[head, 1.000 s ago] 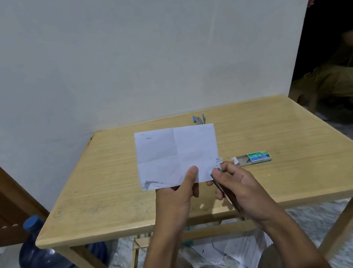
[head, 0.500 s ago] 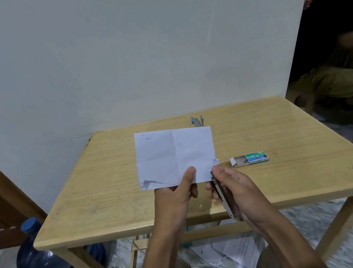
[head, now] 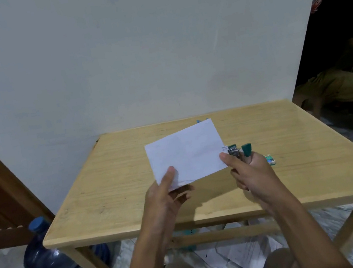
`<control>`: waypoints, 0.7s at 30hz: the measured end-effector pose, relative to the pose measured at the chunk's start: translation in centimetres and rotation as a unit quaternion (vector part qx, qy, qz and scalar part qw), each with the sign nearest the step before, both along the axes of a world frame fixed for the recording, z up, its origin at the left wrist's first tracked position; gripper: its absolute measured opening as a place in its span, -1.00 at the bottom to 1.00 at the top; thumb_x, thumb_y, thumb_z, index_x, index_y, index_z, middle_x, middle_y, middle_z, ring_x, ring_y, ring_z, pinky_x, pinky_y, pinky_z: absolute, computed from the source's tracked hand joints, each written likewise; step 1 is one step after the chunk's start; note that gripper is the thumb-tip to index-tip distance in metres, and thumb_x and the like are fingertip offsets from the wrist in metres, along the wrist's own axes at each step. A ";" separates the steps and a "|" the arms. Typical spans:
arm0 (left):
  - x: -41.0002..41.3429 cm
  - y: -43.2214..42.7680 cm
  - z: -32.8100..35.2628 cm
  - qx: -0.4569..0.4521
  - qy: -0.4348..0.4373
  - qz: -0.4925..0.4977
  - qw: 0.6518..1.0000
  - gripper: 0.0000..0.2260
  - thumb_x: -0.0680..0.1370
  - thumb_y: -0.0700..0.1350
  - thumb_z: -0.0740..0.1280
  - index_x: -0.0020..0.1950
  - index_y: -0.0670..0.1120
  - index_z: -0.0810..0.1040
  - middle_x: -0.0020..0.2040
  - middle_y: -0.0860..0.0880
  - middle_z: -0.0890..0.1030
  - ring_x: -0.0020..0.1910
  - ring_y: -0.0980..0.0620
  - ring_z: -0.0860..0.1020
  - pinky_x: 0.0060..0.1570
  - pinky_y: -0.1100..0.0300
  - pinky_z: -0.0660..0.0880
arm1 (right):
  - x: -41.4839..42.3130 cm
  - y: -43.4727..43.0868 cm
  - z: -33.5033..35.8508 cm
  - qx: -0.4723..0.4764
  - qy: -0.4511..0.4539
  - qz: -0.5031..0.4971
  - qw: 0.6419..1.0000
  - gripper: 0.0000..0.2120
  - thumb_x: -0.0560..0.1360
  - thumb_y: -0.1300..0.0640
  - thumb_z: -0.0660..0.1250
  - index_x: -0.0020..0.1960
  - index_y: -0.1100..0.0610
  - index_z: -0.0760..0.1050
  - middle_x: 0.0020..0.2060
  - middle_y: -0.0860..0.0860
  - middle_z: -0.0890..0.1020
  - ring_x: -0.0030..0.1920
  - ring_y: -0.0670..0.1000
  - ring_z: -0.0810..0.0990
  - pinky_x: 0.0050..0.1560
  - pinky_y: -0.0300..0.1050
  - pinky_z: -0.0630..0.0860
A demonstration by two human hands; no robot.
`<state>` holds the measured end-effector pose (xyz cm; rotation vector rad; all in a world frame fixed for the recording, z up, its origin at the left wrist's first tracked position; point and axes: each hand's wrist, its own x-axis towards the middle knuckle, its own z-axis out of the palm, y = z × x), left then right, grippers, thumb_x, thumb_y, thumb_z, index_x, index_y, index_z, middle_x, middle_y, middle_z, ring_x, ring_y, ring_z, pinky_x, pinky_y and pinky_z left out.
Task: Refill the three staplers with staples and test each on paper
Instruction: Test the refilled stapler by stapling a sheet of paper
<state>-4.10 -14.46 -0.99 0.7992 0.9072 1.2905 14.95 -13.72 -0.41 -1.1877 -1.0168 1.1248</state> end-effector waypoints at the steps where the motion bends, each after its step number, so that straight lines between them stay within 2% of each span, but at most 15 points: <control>1: -1.2 0.4 0.0 0.000 0.004 -0.009 1.000 -0.68 0.48 0.00 0.38 0.14 -0.15 0.59 0.00 -0.14 0.70 -0.13 -0.08 0.65 0.00 -0.03 0.51 | 0.7 0.4 0.3 0.001 -0.007 0.012 1.000 -0.69 0.53 0.12 0.39 -0.28 0.07 0.31 -0.56 -0.10 0.19 -0.55 -0.08 0.11 -0.54 -0.21 0.09; 3: -3.4 1.1 0.1 0.002 0.027 -0.021 0.999 -0.63 0.48 0.01 0.42 0.20 -0.16 0.59 0.12 -0.19 0.67 0.00 -0.13 0.61 0.11 -0.08 0.48 | 2.1 1.1 1.1 -0.003 -0.053 0.051 0.997 -0.75 0.52 0.11 0.40 -0.23 0.10 0.38 -0.53 -0.07 0.18 -0.52 -0.05 0.12 -0.54 -0.22 0.10; 4: -4.1 1.4 0.1 0.008 0.054 -0.027 0.998 -0.63 0.48 -0.01 0.43 0.22 -0.15 0.58 0.13 -0.19 0.67 0.01 -0.14 0.61 0.10 -0.07 0.49 | 2.6 1.3 1.5 -0.007 -0.085 0.075 0.994 -0.78 0.52 0.11 0.40 -0.22 0.11 0.41 -0.51 -0.05 0.19 -0.51 -0.04 0.12 -0.52 -0.21 0.12; 7: -4.9 2.0 0.3 0.034 0.171 -0.048 0.984 -0.74 0.54 -0.15 0.41 0.22 -0.09 0.55 0.02 -0.15 0.71 -0.05 -0.09 0.67 -0.04 0.04 0.58 | 2.4 2.1 2.5 -0.016 -0.143 0.117 0.983 -0.73 0.53 0.09 0.40 -0.32 0.03 0.44 -0.51 -0.05 0.22 -0.50 -0.05 0.15 -0.46 -0.18 0.15; 9: -4.9 2.7 0.4 0.046 0.202 -0.030 0.978 -0.76 0.55 -0.18 0.38 0.21 -0.09 0.55 -0.02 -0.14 0.72 -0.07 -0.09 0.69 -0.09 0.05 0.60 | 1.3 2.7 3.0 -0.017 -0.157 0.083 0.984 -0.74 0.54 0.03 0.39 -0.32 -0.01 0.48 -0.52 -0.07 0.24 -0.50 -0.05 0.16 -0.44 -0.17 0.15; 12: -5.3 5.0 0.1 0.041 0.170 0.097 0.980 -0.75 0.55 -0.18 0.39 0.23 -0.08 0.52 0.04 -0.12 0.69 -0.04 -0.11 0.68 -0.20 0.09 0.61 | 0.3 3.3 3.1 -0.037 -0.161 -0.009 0.986 -0.73 0.53 -0.10 0.37 -0.17 0.11 0.55 -0.52 -0.09 0.25 -0.51 -0.08 0.21 -0.48 -0.22 0.19; 16: -7.1 9.6 -0.7 0.009 0.209 0.273 0.939 -0.77 0.56 -0.16 0.33 0.19 0.02 0.46 0.08 -0.09 0.58 -0.19 -0.01 0.61 -0.22 0.09 0.60 | 0.0 3.1 2.3 -0.065 -0.151 -0.025 0.986 -0.67 0.52 -0.12 0.37 -0.12 0.17 0.54 -0.49 -0.04 0.28 -0.46 -0.04 0.25 -0.44 -0.19 0.24; 18: -7.8 11.9 -1.2 0.000 0.254 0.308 0.917 -0.77 0.56 -0.18 0.29 0.19 0.04 0.44 0.11 -0.09 0.54 -0.17 -0.06 0.57 -0.17 0.06 0.55 | -0.3 2.9 1.8 -0.075 -0.157 -0.019 0.985 -0.67 0.52 -0.11 0.37 -0.10 0.19 0.54 -0.50 -0.06 0.31 -0.46 -0.05 0.26 -0.43 -0.18 0.25; 21: -8.7 15.1 -2.2 0.008 0.317 0.326 0.891 -0.73 0.58 -0.21 0.24 0.27 -0.04 0.44 0.21 -0.08 0.52 0.01 -0.09 0.52 -0.07 0.12 0.46 | -0.5 3.1 1.0 -0.083 -0.160 -0.009 0.984 -0.60 0.52 -0.11 0.36 -0.03 0.27 0.54 -0.47 -0.02 0.31 -0.43 -0.04 0.26 -0.41 -0.16 0.26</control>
